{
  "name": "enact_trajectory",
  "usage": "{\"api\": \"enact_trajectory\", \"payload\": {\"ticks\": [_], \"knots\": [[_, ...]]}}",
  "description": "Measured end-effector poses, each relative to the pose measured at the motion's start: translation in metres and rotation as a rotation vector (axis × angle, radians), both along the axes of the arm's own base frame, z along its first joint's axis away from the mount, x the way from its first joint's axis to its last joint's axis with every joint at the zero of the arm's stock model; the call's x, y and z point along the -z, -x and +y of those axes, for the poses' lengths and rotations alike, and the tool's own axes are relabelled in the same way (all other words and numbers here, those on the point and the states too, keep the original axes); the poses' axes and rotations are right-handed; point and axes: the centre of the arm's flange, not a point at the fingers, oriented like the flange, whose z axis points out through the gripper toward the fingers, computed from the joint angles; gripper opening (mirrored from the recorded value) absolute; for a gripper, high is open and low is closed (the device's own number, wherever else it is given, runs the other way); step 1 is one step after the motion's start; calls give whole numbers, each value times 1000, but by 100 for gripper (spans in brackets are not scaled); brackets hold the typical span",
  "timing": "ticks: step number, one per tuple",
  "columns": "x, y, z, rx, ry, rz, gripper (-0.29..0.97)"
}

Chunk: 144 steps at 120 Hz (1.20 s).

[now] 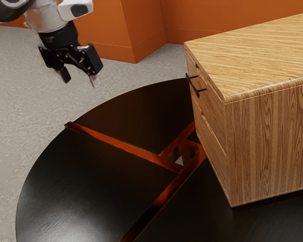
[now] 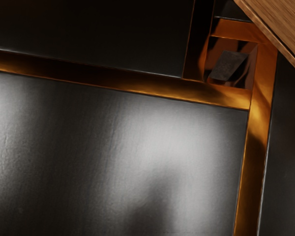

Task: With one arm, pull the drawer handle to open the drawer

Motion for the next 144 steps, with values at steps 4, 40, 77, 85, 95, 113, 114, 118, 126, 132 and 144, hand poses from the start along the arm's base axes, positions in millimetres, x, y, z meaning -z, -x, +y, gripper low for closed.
{"api": "enact_trajectory", "payload": {"ticks": [4, 40, 77, 85, 95, 113, 114, 118, 126, 132, 144], "knots": [[8, -6, -4, 7, 0, 14, 68], [22, -14, -46, 75, 4, 63, 68], [33, -20, -78, -183, 104, 55, 68], [32, -21, -82, -232, 123, 44, 68], [31, -21, -79, -303, 138, 32, 68], [30, -7, -67, -414, 208, 0, 68], [29, -5, -67, -419, 213, -5, 68], [26, 4, -65, -435, 241, -21, 68], [28, 20, -58, -450, 341, -42, 68], [31, 21, -45, -482, 401, -61, 68], [32, 21, -40, -519, 500, -106, 68]]}}
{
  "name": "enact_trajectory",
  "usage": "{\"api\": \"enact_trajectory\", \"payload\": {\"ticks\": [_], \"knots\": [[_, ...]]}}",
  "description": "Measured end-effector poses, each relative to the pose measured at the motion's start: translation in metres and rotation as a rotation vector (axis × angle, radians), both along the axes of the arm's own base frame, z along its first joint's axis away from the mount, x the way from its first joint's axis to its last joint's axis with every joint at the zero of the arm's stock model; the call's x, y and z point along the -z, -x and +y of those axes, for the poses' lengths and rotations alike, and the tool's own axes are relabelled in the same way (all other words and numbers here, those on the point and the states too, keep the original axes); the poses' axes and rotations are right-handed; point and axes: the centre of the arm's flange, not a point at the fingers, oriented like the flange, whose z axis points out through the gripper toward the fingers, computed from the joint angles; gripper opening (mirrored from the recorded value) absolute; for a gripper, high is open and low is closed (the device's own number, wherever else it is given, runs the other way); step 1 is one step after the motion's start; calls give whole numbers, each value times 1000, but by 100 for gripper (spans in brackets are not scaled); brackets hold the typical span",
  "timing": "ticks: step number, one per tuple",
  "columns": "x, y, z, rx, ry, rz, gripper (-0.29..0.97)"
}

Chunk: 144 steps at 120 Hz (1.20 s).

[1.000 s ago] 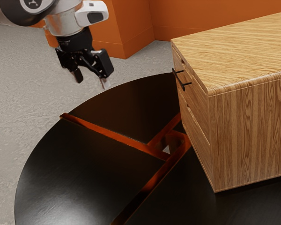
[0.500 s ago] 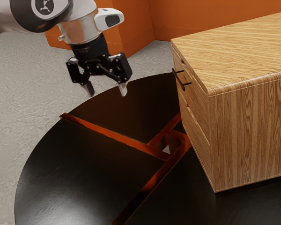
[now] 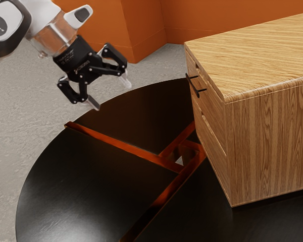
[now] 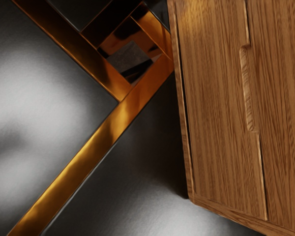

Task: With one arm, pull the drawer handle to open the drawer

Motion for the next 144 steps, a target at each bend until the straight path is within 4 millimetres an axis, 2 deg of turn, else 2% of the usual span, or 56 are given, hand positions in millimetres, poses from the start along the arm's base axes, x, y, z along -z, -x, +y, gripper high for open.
{"api": "enact_trajectory", "payload": {"ticks": [22, 31, 42, 60, 92, 112, 122, 144], "knots": [[-6, -6, -32, -16, 79, -97, 68], [0, -20, -36, -46, 63, -108, 68], [7, -37, -54, -54, 33, -115, 68], [8, -45, -69, -57, 31, -130, 68], [4, -49, -67, -76, 71, -154, 68], [11, -56, -47, -106, 115, -160, 68], [18, -62, -52, -101, 130, -155, 68], [33, -72, -76, -69, 134, -146, 68]]}}
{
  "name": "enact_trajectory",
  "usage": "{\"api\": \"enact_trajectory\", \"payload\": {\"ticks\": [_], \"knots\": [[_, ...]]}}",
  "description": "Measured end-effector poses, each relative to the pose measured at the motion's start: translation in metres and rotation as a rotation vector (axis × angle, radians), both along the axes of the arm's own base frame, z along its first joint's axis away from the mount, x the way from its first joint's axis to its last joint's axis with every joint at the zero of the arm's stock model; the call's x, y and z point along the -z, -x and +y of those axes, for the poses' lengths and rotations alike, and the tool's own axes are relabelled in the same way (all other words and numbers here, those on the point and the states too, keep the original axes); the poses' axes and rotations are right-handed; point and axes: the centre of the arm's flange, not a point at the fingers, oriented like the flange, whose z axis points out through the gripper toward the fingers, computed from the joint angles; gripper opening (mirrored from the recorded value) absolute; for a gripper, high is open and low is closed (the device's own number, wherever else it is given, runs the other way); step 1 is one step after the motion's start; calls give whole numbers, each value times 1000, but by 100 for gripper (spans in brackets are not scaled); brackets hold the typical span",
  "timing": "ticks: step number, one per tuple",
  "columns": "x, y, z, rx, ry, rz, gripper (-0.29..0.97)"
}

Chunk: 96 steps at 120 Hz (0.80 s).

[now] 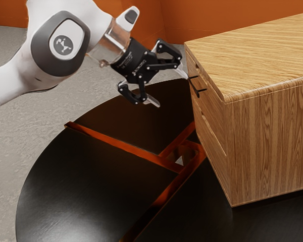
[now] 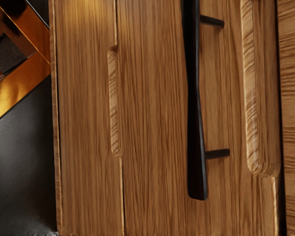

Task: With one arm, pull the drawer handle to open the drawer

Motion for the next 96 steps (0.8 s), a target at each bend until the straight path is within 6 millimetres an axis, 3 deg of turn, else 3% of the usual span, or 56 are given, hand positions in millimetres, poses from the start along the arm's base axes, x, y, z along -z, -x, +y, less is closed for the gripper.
{"api": "enact_trajectory", "payload": {"ticks": [64, 96], "knots": [[25, -23, -8, -10, -41, -9, 68], [35, -31, 17, -61, -21, -9, 68]]}}
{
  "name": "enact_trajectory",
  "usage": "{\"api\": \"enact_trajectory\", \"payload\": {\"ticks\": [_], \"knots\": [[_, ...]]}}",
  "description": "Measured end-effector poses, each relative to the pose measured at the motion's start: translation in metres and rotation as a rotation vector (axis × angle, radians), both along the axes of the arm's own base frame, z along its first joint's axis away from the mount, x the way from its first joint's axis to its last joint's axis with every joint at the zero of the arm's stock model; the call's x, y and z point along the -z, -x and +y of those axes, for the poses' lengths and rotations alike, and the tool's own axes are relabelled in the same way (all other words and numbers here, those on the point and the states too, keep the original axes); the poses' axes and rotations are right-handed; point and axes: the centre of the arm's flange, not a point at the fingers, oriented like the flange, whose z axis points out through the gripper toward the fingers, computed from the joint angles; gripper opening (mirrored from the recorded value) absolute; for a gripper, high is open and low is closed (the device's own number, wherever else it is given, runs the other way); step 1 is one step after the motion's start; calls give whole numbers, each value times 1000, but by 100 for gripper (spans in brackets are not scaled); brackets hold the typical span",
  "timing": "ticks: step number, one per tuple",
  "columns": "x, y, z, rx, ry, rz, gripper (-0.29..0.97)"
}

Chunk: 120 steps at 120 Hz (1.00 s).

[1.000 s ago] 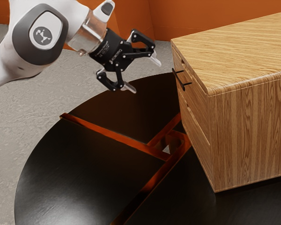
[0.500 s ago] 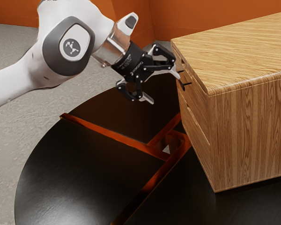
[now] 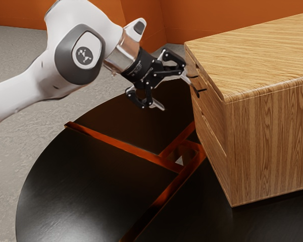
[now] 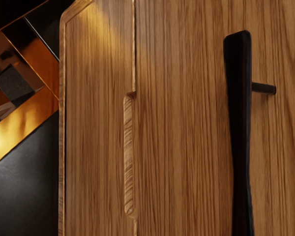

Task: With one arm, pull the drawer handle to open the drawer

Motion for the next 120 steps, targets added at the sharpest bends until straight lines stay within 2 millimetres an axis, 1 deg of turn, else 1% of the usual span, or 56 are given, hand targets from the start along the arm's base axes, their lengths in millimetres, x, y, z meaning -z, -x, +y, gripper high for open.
{"api": "enact_trajectory", "payload": {"ticks": [8, 16, 40, 45, 55, 60, 84, 111, 120], "knots": [[0, -1, 4, -11, 18, -7, 68], [0, -2, 3, -15, 37, -12, 68], [20, -13, -14, -11, 56, 10, 68], [21, -14, -9, -20, 61, 10, 68], [22, -15, 10, -51, 69, 12, 68], [24, -15, 15, -59, 69, 14, 68], [34, -19, 9, -55, 67, 29, 68], [36, -18, 22, -63, 69, 49, 68], [36, -17, 23, -61, 69, 53, 68]]}}
